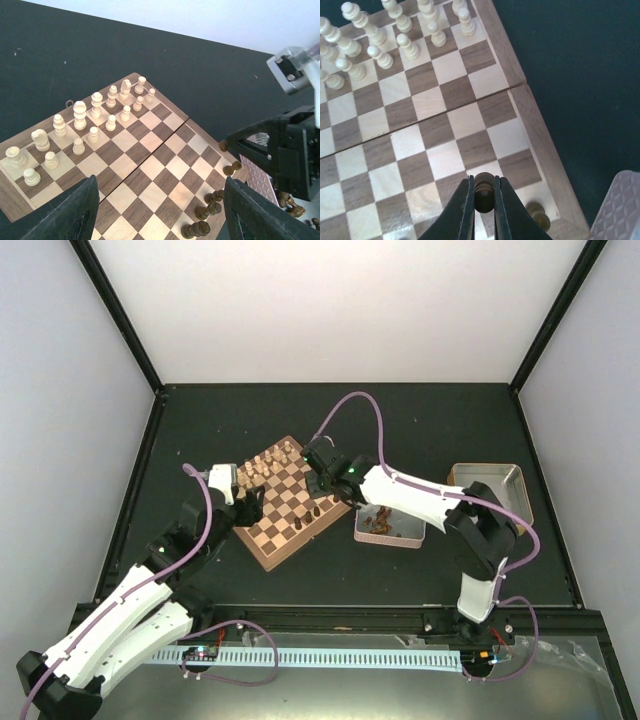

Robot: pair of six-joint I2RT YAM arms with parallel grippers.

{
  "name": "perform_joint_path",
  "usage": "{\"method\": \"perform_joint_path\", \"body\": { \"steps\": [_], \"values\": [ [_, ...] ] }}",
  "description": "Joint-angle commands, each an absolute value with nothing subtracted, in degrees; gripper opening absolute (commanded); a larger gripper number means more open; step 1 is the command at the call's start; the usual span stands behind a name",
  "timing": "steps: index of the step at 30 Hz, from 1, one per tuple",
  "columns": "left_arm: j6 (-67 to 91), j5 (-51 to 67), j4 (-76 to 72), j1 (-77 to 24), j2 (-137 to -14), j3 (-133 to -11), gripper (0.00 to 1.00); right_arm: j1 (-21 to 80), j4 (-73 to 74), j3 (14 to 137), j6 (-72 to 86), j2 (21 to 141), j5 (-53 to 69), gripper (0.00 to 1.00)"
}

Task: Set up the chess pieces on the board
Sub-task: Place the chess piece on the chessboard.

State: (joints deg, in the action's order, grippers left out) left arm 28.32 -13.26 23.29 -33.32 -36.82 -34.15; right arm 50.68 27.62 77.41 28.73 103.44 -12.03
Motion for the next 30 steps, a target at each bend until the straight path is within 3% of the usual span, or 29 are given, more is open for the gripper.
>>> {"method": "perform_joint_path", "body": {
  "steps": [1,30],
  "values": [
    [27.47,-13.68,23.58,-32.86,-36.82,-33.62,0.70,49.98,32.25,80.78,26.54,107.90,-15.99,0.09],
    [26.52,-12.92,21.73,-32.35,-40.23,-34.35,0.70,47.39,32.08,83.82,22.94,114.50,-12.43,0.17]
  ]
}}
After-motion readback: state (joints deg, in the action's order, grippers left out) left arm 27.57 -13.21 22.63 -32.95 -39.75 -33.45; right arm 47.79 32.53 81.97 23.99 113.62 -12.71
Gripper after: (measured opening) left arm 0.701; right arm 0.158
